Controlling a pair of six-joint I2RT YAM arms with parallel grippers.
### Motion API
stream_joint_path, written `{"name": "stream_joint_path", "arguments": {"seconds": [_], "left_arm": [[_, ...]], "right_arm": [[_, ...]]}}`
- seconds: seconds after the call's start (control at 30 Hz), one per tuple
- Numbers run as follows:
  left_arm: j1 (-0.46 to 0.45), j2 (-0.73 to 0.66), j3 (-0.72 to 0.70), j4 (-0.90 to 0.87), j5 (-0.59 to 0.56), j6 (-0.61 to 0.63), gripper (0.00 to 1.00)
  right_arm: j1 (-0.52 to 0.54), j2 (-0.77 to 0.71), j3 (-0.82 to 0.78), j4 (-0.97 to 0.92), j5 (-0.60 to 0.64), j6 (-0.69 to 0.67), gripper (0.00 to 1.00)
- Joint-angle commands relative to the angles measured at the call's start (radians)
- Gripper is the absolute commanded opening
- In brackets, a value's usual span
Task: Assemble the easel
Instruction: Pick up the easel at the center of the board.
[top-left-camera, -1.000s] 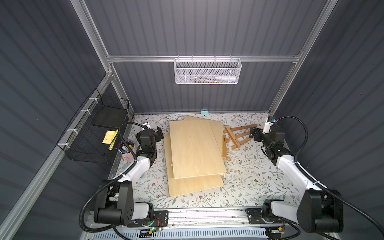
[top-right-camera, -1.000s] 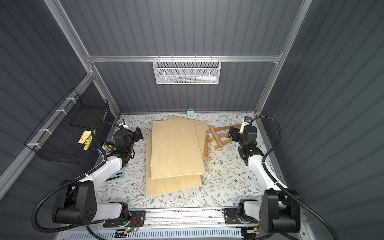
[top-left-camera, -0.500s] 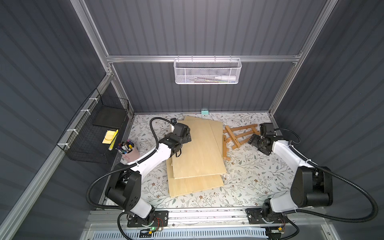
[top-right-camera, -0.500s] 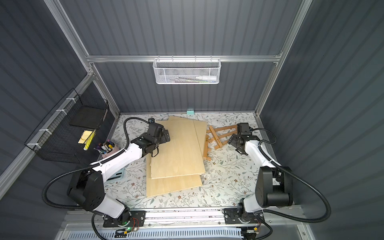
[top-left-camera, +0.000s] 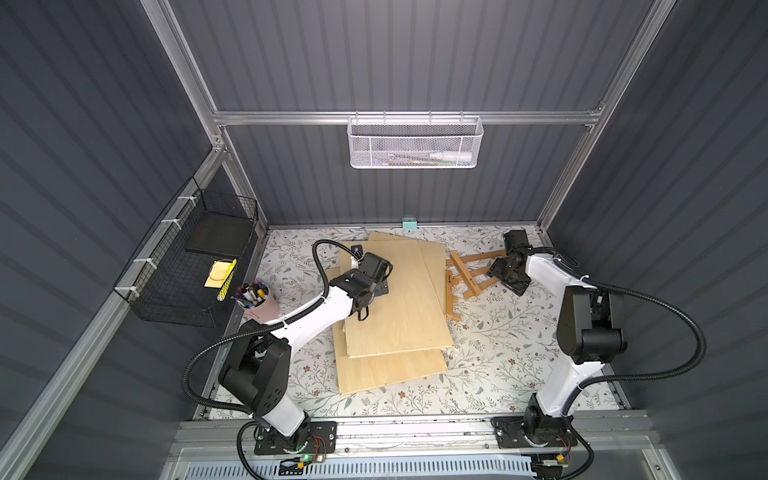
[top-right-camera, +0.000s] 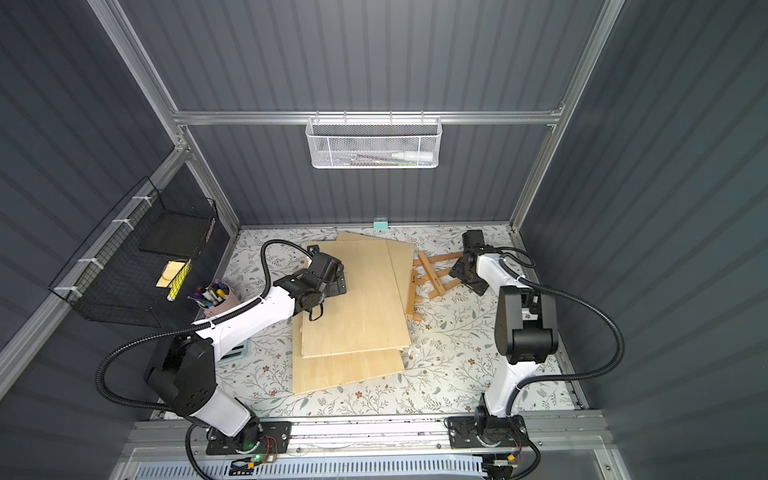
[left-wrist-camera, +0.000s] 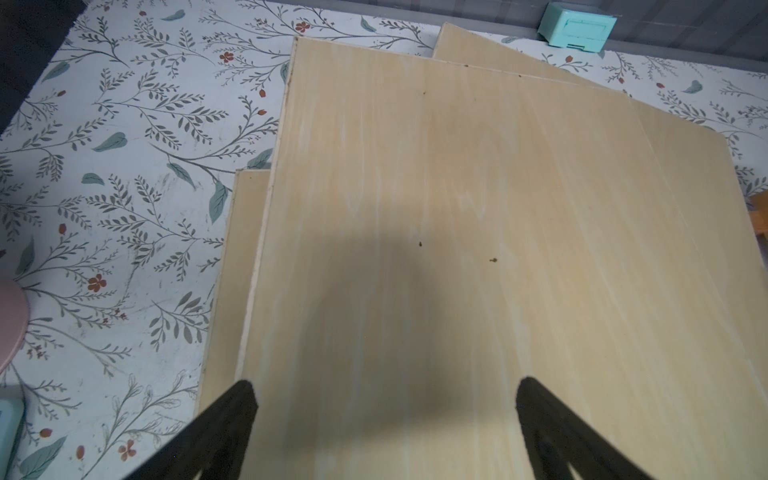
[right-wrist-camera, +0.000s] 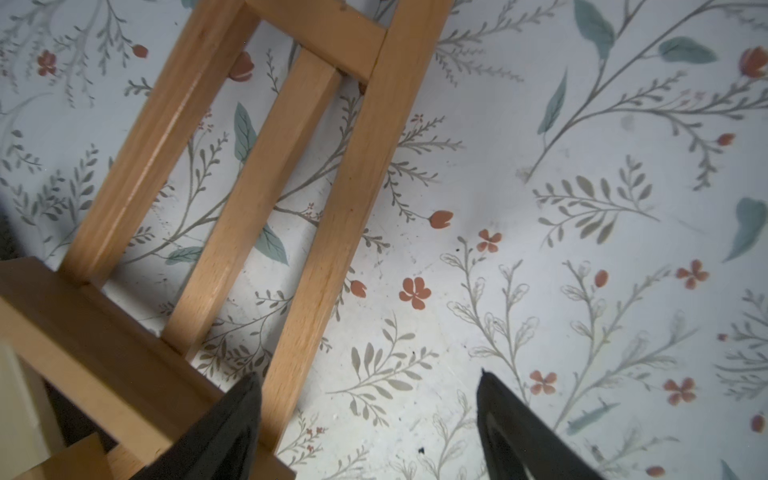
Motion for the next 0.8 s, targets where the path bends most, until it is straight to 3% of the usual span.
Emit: {"name": "stream_joint_path", "arguments": {"seconds": [0.0,0.3,0.77], "left_arm": [[-0.01,-0.017,0.037,-0.048,-0.035,-0.019,0.99],[-0.026,-0.012,0.046,-0.064,-0.055,-0.011,1.0],[-0.045,0.009,0.086,-0.099,-0.099,0.006,0.99]], "right_arm": [[0.015,0.045,0.045,-0.048,0.002,0.022,0.82],[0.045,0.153,0.109,-0.084,0.073,0.01,0.79],[0.042,0.224,0.158,-0.097,0.115,0.033,0.38]]}}
